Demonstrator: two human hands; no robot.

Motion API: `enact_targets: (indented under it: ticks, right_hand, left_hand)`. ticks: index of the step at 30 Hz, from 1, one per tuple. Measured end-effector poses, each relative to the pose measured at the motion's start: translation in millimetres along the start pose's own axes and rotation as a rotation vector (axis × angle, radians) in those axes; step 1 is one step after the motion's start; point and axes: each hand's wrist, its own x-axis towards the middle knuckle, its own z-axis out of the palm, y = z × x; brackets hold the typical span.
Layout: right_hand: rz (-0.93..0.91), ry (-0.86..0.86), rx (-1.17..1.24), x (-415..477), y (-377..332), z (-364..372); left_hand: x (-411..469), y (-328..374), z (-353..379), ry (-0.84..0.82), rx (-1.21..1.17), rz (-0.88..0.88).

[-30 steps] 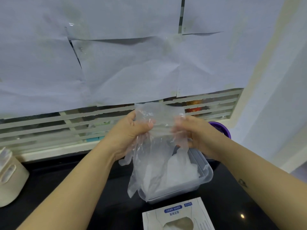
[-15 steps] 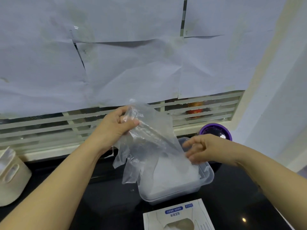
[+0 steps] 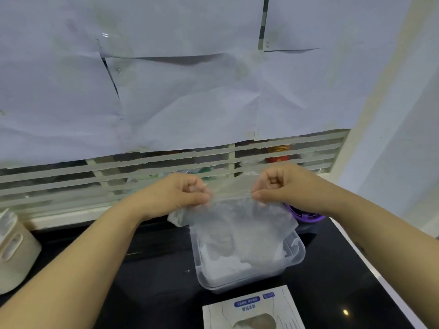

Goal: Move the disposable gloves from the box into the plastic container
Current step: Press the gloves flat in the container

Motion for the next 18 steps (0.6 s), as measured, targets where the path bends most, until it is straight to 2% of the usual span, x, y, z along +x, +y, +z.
enact_targets:
  ticks: [5,8,10,12,13,14,15,18]
  right_hand:
    - [0.083,0.051,0.073,2.1,24.0,-5.7]
    - [0.182,0.090,0.082,10.2,49.0,-1.5]
    - [0.247,0.125,0.063,18.2,66.9,3.7]
    - [0.293,0.154,0.031,26.0,80.9,11.5]
    - [0.303,0.160,-0.006,29.8,87.5,15.6]
    - [0.305,0.158,-0.049,34.0,94.5,20.1]
    - [0.303,0.149,-0.094,38.0,101.6,25.0]
    - [0.300,0.110,-0.258,44.4,120.2,37.0]
  left_hand:
    - [-1.9,-26.1,-18.1,0.167,-0.059,-0.146]
    - [5.4,-38.6,-19.0,0.309,-0.246,-0.231]
    - [11.8,-44.2,-14.3,0.497,-0.299,-0.252]
    - [16.4,-45.1,-3.9,0.763,-0.137,-0.184]
    - [17.4,-41.1,4.7,0.827,-0.029,-0.106]
    - [18.4,-36.8,14.7,0.802,0.083,-0.025]
    - [20.4,-33.8,26.1,0.699,0.200,0.047]
    - [35.2,-37.6,59.2,0.223,0.571,0.158]
